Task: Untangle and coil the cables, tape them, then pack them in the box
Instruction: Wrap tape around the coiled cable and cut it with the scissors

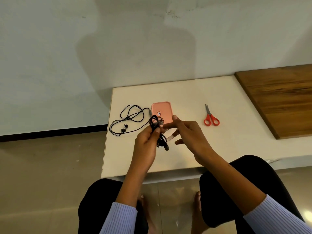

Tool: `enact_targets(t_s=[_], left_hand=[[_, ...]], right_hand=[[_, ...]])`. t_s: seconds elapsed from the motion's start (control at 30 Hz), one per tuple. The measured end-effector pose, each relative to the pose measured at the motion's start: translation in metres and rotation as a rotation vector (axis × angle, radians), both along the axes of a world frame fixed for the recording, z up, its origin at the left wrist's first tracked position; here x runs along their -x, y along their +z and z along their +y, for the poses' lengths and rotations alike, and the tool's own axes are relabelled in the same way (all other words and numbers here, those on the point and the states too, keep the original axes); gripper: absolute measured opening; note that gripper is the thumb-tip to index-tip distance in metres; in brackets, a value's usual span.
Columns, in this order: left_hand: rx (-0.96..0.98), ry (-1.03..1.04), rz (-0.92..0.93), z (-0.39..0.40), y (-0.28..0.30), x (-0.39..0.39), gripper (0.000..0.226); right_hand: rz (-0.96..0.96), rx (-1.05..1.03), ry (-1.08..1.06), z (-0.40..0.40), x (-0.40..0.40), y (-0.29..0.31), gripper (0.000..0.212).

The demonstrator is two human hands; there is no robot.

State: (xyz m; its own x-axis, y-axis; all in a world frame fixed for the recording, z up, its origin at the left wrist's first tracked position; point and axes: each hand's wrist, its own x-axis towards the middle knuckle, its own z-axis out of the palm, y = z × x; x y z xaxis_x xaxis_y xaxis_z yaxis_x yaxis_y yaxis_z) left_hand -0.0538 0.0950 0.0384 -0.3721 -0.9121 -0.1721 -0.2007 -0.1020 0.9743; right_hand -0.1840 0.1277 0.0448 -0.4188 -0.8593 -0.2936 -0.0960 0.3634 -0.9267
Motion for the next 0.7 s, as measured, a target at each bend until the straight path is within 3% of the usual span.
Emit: enact_targets(t_s=[0.1, 0.17, 0.27, 0.6, 0.7], left_hand=[[-0.159, 0.081, 0.15, -0.006, 0.004, -0.004, 0.034], [-0.234, 0.119, 0.238, -0.01, 0.005, -0.008, 0.038], [-0.297, 0.147, 0.284, -0.017, 0.003, -0.012, 0.026], [-0.321, 0.191, 0.254, -0.02, 0.004, -0.018, 0.025], [-0.274, 0.198, 0.261, -0.018, 0.006, -0.016, 0.024]], right_hand=[[0.088, 0.068, 0.054, -0.001, 0.008, -0.002, 0.028], [0.322, 0.159, 0.072, 0.0, 0.015, -0.006, 0.014], [0.623, 0.24, 0.203, 0.002, 0.023, -0.014, 0.027], [0.51, 0.19, 0.273, -0.006, 0.021, -0.021, 0.019], [0.562, 0.173, 0.282, -0.009, 0.016, -0.02, 0.02]])
